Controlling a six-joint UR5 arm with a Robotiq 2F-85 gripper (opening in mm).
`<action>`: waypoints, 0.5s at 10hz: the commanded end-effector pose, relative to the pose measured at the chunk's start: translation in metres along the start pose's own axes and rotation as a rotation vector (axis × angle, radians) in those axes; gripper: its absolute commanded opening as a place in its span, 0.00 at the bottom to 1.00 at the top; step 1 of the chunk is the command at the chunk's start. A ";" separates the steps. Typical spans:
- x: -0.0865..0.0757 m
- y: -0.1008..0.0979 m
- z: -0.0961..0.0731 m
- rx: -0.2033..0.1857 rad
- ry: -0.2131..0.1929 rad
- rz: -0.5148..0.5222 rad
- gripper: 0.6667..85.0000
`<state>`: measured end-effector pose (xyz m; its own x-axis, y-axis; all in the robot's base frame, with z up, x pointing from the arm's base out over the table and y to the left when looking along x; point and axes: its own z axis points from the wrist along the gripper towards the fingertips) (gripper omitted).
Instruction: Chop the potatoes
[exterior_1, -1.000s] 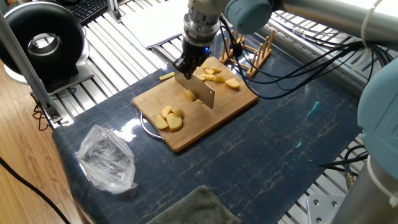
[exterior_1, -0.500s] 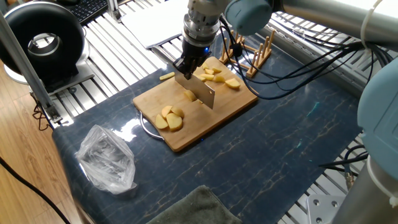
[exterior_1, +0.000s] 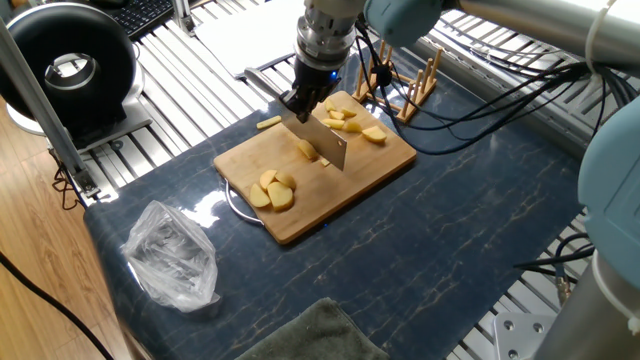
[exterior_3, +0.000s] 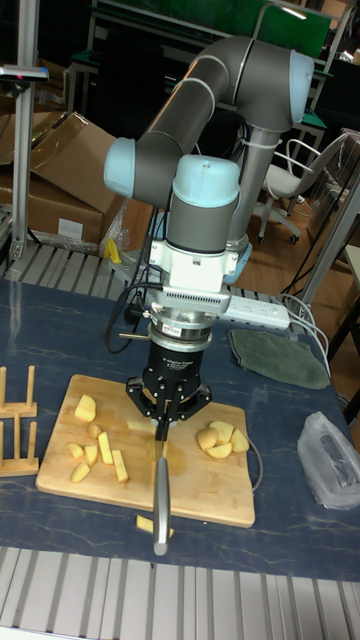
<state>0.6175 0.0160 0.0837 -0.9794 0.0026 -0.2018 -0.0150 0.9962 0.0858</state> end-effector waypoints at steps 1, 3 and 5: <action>-0.001 0.003 -0.005 -0.007 0.010 0.013 0.00; -0.001 0.002 -0.002 0.003 0.011 0.014 0.00; 0.001 0.002 -0.002 0.005 0.021 0.009 0.00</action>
<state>0.6163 0.0171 0.0846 -0.9826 0.0062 -0.1854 -0.0085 0.9969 0.0782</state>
